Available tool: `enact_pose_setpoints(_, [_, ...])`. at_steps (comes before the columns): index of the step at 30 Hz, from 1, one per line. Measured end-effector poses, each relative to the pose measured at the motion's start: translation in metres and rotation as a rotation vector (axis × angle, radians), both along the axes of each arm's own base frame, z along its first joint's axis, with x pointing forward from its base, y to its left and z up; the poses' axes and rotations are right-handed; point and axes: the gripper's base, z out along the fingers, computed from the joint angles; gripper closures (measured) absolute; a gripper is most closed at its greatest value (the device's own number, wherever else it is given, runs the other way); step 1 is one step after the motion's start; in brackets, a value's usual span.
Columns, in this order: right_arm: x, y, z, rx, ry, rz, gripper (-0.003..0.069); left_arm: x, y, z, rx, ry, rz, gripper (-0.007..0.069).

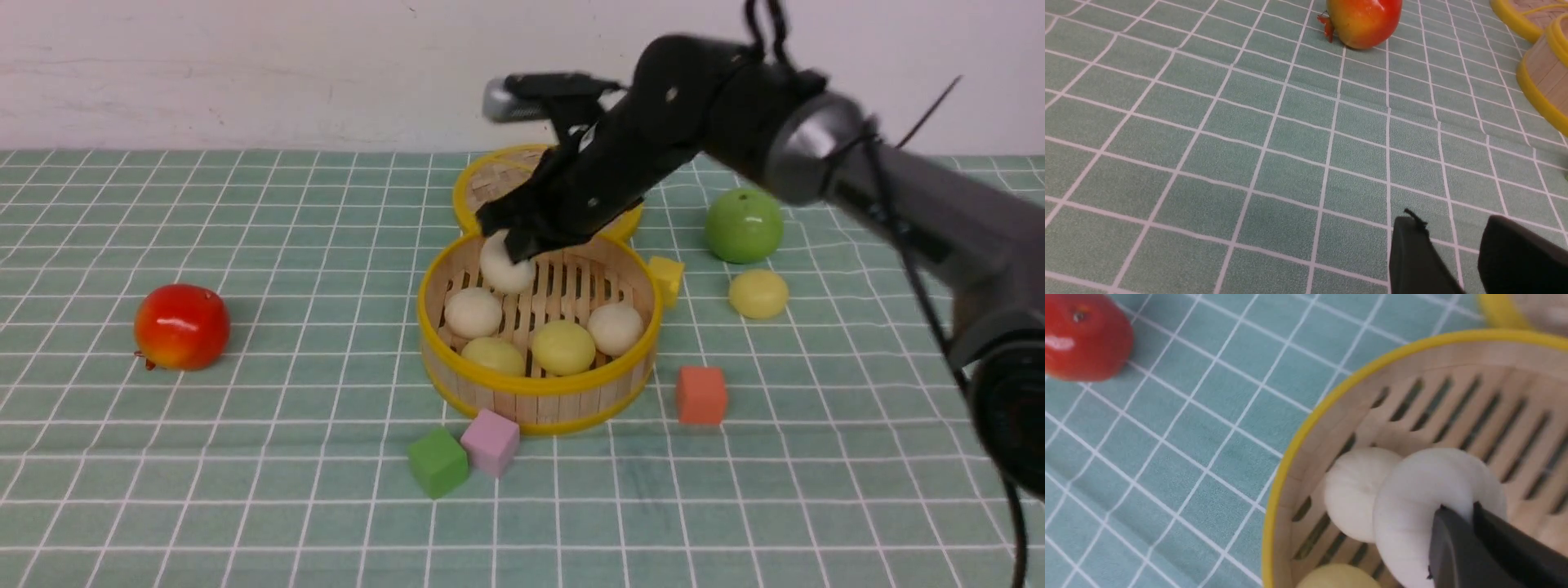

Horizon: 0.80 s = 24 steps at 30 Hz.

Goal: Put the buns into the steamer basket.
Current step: Use the right arm to put the steamed stuffed bun into the steamer

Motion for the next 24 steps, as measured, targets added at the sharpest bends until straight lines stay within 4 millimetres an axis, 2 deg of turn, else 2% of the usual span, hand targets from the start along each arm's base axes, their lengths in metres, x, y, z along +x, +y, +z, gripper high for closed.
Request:
enact_pose_setpoints(2, [0.006, 0.0, -0.021, -0.014, 0.029, -0.012, 0.0656, 0.0, 0.0, 0.0, 0.0, 0.0, 0.0, 0.0386])
enact_pose_setpoints(5, [0.011, -0.004, -0.034, -0.032, 0.053, -0.027, 0.0656, 0.0, 0.0, 0.0, 0.0, 0.0, 0.0, 0.0386])
enact_pose_setpoints(11, [0.013, -0.007, -0.038, -0.045, 0.062, -0.03, 0.0656, 0.0, 0.0, 0.0, 0.0, 0.0, 0.0, 0.0386])
enact_pose_setpoints(17, [0.011, -0.008, -0.024, -0.031, 0.035, -0.032, 0.0656, 0.0, 0.0, 0.0, 0.0, 0.0, 0.0, 0.0386])
enact_pose_setpoints(21, [0.007, -0.011, 0.0, -0.019, -0.014, -0.033, 0.0656, 0.0, 0.0, 0.0, 0.0, 0.0, 0.0, 0.0386])
enact_pose_setpoints(24, [0.007, -0.013, 0.003, -0.035, -0.031, -0.032, 0.0656, 0.0, 0.0, 0.0, 0.0, 0.0, 0.0, 0.0386])
